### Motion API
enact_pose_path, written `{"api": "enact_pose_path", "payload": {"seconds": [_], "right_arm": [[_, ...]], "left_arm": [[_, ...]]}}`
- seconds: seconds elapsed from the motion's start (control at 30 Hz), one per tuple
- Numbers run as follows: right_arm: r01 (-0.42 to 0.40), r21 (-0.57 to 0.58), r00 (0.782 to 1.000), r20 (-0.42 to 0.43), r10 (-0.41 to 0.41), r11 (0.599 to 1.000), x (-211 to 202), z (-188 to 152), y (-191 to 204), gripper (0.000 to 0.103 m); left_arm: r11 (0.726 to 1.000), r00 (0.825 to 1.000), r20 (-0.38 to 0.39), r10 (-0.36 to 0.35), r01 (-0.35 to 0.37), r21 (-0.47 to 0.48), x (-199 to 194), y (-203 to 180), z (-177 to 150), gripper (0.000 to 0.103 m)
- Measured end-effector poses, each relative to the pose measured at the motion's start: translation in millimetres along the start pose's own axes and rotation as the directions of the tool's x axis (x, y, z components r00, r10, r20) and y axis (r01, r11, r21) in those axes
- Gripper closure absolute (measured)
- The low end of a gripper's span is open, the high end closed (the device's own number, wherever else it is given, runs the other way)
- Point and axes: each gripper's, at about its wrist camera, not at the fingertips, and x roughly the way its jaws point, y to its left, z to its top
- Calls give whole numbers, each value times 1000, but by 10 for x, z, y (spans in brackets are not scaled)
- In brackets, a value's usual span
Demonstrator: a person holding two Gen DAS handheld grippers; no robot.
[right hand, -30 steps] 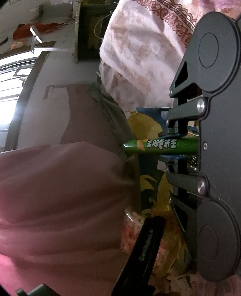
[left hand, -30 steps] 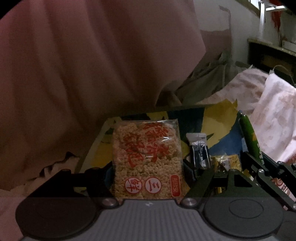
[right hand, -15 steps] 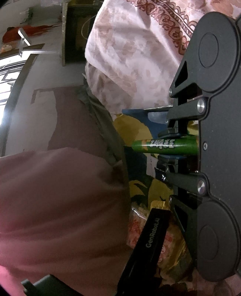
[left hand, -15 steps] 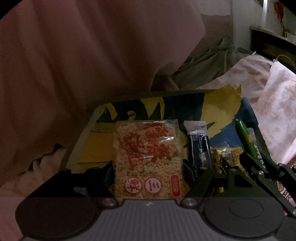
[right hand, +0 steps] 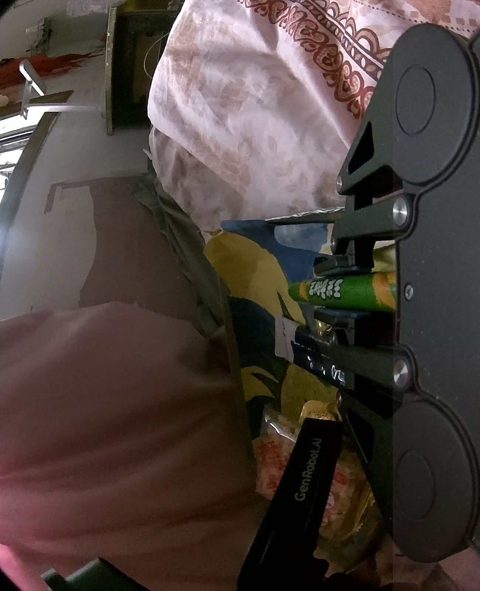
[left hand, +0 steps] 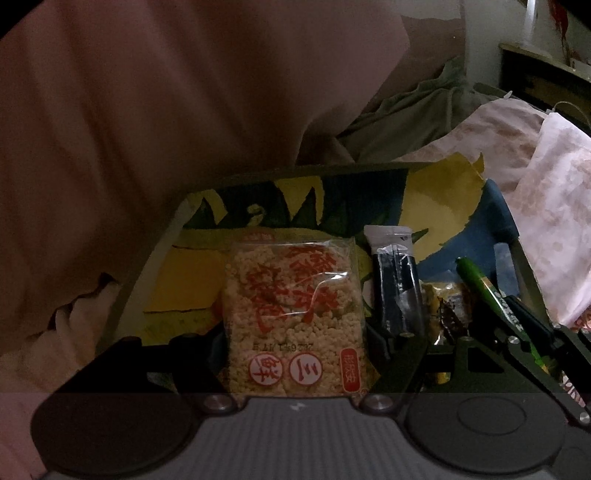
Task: Organize snacks
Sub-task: 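Lower the cracker bag into the tray with the left gripper while the right gripper lowers the stick snack, then open the left gripper to drop the cracker bag while the right gripper releases the stick snack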
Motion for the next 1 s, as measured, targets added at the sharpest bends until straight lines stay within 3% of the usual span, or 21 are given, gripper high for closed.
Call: {"api": "enact_pose_path", "payload": {"seconds": [0.27,0.5,0.77,1.0], "right_arm": [[0,-10,1000,11,0,1000,-71,38,14,65],[14,9,999,30,-14,1000,-209,131,-43,47],[25,41,998,64,-28,999,-484,332,-88,28],[29,66,993,115,-37,997,-872,563,-136,9]], "left_arm": [[999,1000,-15,-9,8,-31,-34,29,13,22],[998,1000,21,-10,12,-61,-196,105,53,15],[996,997,80,21,-13,-92,-526,210,101,4],[993,987,150,51,-34,-117,-976,347,114,1]]}}
